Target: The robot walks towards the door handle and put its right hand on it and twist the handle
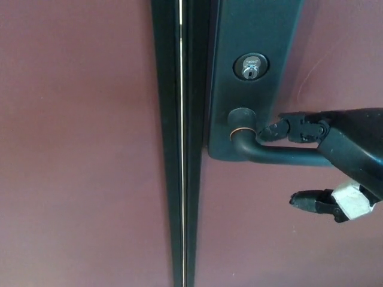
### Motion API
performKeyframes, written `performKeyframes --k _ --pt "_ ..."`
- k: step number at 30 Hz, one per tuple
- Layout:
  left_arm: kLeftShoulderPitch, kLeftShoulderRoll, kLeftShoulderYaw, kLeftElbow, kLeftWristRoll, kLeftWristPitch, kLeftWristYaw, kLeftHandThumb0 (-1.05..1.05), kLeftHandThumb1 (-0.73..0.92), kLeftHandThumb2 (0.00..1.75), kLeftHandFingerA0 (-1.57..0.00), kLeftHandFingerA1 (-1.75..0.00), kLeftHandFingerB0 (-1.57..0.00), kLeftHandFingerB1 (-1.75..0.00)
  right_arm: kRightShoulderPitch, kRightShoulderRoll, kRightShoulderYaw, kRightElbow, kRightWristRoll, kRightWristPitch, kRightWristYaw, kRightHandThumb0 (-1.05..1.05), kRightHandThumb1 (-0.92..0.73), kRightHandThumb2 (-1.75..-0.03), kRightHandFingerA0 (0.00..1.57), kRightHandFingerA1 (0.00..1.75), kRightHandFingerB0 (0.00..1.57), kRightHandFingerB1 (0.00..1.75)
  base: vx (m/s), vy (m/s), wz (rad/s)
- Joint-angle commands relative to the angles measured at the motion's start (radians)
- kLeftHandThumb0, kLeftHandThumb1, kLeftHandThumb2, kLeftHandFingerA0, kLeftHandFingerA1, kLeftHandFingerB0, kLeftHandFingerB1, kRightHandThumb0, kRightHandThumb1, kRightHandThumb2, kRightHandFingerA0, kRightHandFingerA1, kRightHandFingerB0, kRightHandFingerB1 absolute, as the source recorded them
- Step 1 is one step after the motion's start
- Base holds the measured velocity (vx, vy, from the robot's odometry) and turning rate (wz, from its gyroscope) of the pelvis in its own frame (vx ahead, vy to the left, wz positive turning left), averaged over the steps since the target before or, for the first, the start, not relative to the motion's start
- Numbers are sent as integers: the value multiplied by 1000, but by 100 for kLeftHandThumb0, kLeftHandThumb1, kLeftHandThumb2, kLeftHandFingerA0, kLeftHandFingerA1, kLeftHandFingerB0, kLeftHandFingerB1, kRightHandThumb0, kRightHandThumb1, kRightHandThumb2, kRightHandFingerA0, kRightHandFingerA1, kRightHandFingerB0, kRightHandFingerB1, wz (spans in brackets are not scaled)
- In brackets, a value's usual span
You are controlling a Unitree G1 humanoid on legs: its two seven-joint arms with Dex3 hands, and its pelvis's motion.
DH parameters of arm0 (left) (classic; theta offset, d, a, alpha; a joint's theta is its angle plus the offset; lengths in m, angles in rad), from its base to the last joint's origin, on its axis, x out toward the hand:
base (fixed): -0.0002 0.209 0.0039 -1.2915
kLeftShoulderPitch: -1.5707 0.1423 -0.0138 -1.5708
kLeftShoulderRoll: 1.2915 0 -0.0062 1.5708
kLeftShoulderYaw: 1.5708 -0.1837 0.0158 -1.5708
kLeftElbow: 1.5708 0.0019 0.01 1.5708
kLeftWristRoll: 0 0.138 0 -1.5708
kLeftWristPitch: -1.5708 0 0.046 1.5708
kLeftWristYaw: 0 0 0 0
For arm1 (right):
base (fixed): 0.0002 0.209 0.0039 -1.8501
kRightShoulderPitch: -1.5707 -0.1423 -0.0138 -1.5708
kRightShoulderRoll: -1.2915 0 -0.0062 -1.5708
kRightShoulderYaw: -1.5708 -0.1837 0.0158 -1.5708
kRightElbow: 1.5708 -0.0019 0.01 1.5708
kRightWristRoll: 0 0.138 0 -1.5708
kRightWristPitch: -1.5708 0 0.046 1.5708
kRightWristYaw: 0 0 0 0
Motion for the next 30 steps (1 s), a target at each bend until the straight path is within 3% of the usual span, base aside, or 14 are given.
performKeyframes --k 1,2,6,7,17,30 --pt "14 11 -5 -3 9 -6 -2 -29 59 57 -62 -46 -48 -39 -50 11 41 -15 -60 109 174 -47 -50 -56 69 47 65 45 0 0 0" --pt "16 11 -3 -2 8 -9 -1 -30 59 58 -62 -46 -48 -39 -57 16 49 -13 -62 120 185 -47 -43 -81 72 65 56 56 0 0 0" --pt "16 11 -3 -2 7 -10 -1 -30 59 58 -62 -46 -48 -39 -67 27 59 -14 -82 137 209 -47 -43 -81 72 65 56 56 0 0 0" --pt "11 7 -4 1 9 1 7 -29 59 57 -62 -46 -49 -39 -65 42 74 -2 -89 143 211 -46 -52 -56 83 57 70 48 0 0 0" --pt "12 8 -6 1 11 -2 3 -30 59 58 -63 -46 -48 -39 -48 85 133 64 -141 106 202 -46 -52 -56 86 78 74 50 0 0 0" --pt "10 11 -14 2 14 -4 8 -30 59 58 -63 -46 -48 -39 -89 142 173 183 -178 90 202 -47 -52 -56 83 87 77 54 0 0 0"
